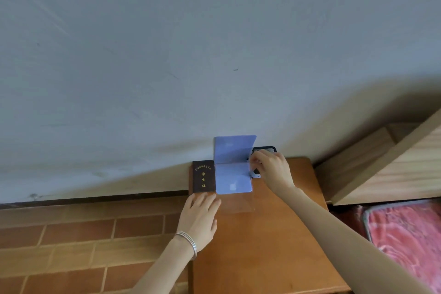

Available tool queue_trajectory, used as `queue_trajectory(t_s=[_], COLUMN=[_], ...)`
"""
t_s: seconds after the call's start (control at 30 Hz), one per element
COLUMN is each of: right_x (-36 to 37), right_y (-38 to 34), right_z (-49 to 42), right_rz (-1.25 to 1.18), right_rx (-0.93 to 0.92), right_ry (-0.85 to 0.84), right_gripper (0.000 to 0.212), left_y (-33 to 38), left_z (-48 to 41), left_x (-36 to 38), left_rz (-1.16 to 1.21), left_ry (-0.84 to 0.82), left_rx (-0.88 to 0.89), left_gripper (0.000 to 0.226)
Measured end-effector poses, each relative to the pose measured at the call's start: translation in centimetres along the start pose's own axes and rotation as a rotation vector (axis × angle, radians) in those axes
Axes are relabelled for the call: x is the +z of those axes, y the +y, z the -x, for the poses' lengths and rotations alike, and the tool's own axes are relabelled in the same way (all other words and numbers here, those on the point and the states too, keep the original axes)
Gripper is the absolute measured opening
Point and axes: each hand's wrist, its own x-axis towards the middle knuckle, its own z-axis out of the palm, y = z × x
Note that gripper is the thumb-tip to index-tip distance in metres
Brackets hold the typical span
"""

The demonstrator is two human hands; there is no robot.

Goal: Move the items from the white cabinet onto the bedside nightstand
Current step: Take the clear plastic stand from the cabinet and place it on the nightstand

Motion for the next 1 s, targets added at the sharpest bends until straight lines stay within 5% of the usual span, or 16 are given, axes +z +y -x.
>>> queue_trajectory(t_s=[0.17,0.3,0.4,0.57,0.67,1.0], right_x=[2.4,2.3,3.2,9.4,11.7,13.3], right_y=[1.6,1.2,0.1,1.6,2.5,3.7], right_z=[-0.8,2.0,6.7,11.7,11.7,7.5], right_rz=[-0.054,-0.092,-0.098,0.063,0.092,0.000], right_rx=[0.022,0.028,0.020,-0.123,-0.092,-0.010], right_ry=[0.078,0.175,0.265,-0.127,-0.316,-0.378], right_gripper=[0.016,0.035,0.027,0.024,0.054,0.049], left_y=[-0.3,-0.1,-0.3,-1.3,-1.8,-3.6], left_z=[-1.5,-1.6,-2.3,-3.8,-4.9,-8.8], left_x=[3.3,4.5,5.7,8.3,9.7,10.7], left_rz=[-0.039,-0.084,-0.143,-0.198,-0.191,-0.157], left_ry=[-0.077,-0.169,-0.215,-0.205,-0.180,-0.075], left_rx=[0.037,0.036,0.048,0.069,0.067,0.037], left_gripper=[0.060,0.059,0.060,0.064,0.064,0.061])
